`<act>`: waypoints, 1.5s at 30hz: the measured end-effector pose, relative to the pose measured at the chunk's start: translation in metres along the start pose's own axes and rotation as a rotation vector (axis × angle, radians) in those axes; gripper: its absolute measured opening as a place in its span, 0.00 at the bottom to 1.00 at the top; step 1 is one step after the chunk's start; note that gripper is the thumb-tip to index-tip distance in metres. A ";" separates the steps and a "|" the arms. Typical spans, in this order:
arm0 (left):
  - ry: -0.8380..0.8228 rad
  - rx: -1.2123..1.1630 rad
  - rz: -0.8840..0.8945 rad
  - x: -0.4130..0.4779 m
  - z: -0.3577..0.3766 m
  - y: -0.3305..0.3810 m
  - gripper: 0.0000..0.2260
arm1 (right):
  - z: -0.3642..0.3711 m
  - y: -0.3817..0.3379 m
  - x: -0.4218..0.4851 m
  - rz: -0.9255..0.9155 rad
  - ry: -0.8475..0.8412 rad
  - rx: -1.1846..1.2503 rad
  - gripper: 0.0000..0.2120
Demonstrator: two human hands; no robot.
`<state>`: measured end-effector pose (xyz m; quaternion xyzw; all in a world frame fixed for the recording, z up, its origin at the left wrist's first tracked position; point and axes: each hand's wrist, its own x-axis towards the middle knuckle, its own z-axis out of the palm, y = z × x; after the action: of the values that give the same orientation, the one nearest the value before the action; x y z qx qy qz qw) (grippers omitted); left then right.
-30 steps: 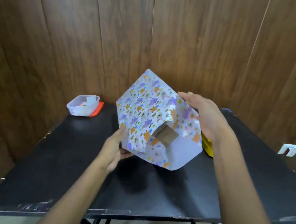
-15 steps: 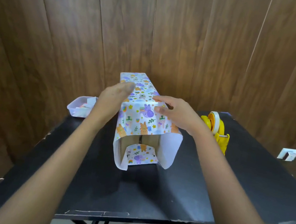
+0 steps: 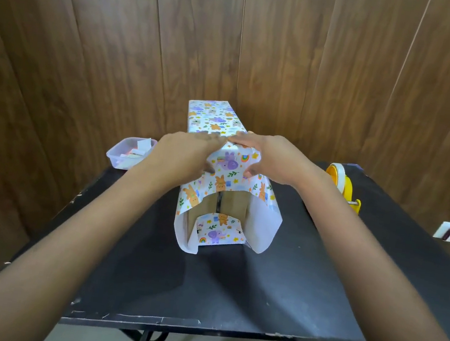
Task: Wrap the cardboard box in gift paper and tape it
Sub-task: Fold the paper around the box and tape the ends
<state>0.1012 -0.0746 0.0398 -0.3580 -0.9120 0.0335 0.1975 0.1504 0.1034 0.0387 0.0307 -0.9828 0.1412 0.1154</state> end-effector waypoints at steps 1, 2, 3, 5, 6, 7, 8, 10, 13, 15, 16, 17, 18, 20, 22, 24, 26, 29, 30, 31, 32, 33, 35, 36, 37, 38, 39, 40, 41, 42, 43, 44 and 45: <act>0.006 0.060 0.005 0.000 -0.001 0.003 0.28 | 0.001 -0.001 0.000 0.005 0.007 -0.017 0.37; 0.011 0.112 0.024 -0.001 -0.001 0.006 0.29 | 0.002 -0.001 0.000 0.011 0.018 -0.023 0.38; 0.020 0.157 0.049 -0.002 -0.001 0.008 0.30 | 0.003 -0.001 0.001 0.013 0.029 -0.017 0.40; 0.044 0.216 0.113 -0.003 0.001 0.009 0.32 | 0.004 -0.001 0.002 0.012 0.043 0.018 0.42; 0.054 0.229 0.142 -0.002 0.002 0.008 0.33 | 0.005 -0.001 0.002 0.015 0.045 0.042 0.44; 0.060 0.236 0.169 -0.002 0.003 0.008 0.33 | 0.006 0.000 0.003 0.021 0.046 0.068 0.45; 0.058 0.241 0.190 -0.001 0.003 0.007 0.34 | 0.007 0.000 0.003 0.026 0.049 0.089 0.46; 0.066 0.236 0.213 -0.001 0.004 0.006 0.34 | 0.009 0.001 0.004 0.033 0.063 0.105 0.46; 0.085 0.144 0.095 -0.004 0.005 -0.002 0.34 | 0.009 -0.002 0.004 0.043 0.095 0.135 0.43; 0.052 0.067 -0.016 -0.006 0.007 -0.005 0.34 | 0.007 -0.004 0.005 0.041 0.090 0.138 0.40; 0.037 0.056 -0.039 -0.007 0.007 -0.004 0.34 | 0.007 -0.005 0.005 0.035 0.085 0.105 0.40; 0.032 0.058 -0.042 -0.006 0.007 -0.003 0.33 | 0.006 -0.006 0.005 0.034 0.083 0.062 0.39; 0.036 0.066 -0.040 -0.006 0.006 -0.001 0.33 | 0.006 -0.007 0.005 0.040 0.083 0.024 0.37; 0.056 0.104 -0.014 -0.004 0.003 0.003 0.33 | 0.004 -0.010 0.004 0.055 0.090 -0.014 0.35; 0.073 0.166 0.036 -0.005 0.002 0.004 0.34 | 0.005 -0.011 0.005 0.062 0.102 -0.023 0.34; 0.062 0.222 0.077 -0.006 0.000 0.004 0.35 | 0.007 -0.011 0.006 0.057 0.117 -0.005 0.36; 0.041 0.268 0.108 -0.008 -0.001 0.004 0.35 | 0.008 -0.009 0.005 0.057 0.105 0.096 0.39; 0.034 0.288 0.132 -0.007 -0.002 0.004 0.35 | 0.006 0.005 -0.009 0.085 0.069 0.702 0.37; 0.036 0.294 0.137 -0.006 -0.001 0.003 0.36 | 0.008 0.014 -0.016 0.111 0.121 0.930 0.34; 0.036 0.304 0.141 -0.005 -0.001 0.003 0.36 | 0.012 0.025 -0.023 0.161 0.233 1.074 0.30; 0.033 0.317 0.146 -0.005 -0.001 0.004 0.37 | 0.017 0.039 -0.030 0.238 0.368 1.115 0.27; 0.029 0.331 0.152 -0.005 -0.001 0.004 0.37 | 0.023 0.054 -0.036 0.333 0.502 1.064 0.24; 0.025 0.354 0.158 -0.005 -0.001 0.005 0.37 | 0.035 0.092 -0.045 0.589 0.668 0.682 0.21; 0.027 0.360 0.159 -0.006 0.000 0.004 0.37 | 0.040 0.113 -0.050 0.717 0.643 0.453 0.20; 0.035 0.363 0.162 -0.006 0.001 0.004 0.37 | 0.042 0.131 -0.055 0.827 0.573 0.278 0.20; 0.043 0.364 0.164 -0.006 0.001 0.004 0.38 | 0.043 0.143 -0.059 0.925 0.485 0.196 0.21; 0.048 0.364 0.167 -0.006 0.001 0.005 0.38 | 0.042 0.153 -0.062 0.990 0.412 0.191 0.22; 0.045 0.365 0.166 -0.006 0.001 0.006 0.38 | 0.041 0.158 -0.065 1.013 0.365 0.229 0.22; 0.039 0.367 0.161 -0.006 0.000 0.006 0.37 | 0.040 0.162 -0.065 1.004 0.339 0.267 0.21; 0.034 0.367 0.155 -0.006 0.000 0.006 0.36 | 0.038 0.164 -0.065 0.987 0.335 0.301 0.19; 0.035 0.366 0.152 -0.007 -0.001 0.006 0.36 | 0.036 0.166 -0.063 0.968 0.346 0.321 0.17; 0.039 0.363 0.152 -0.007 0.000 0.006 0.36 | 0.033 0.166 -0.062 0.962 0.366 0.343 0.15; 0.044 0.355 0.149 -0.007 0.000 0.006 0.36 | 0.031 0.168 -0.060 0.961 0.392 0.370 0.14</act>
<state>0.1094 -0.0746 0.0364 -0.3849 -0.8581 0.2007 0.2743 0.1866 0.2572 -0.0496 -0.4286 -0.8051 0.3513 0.2116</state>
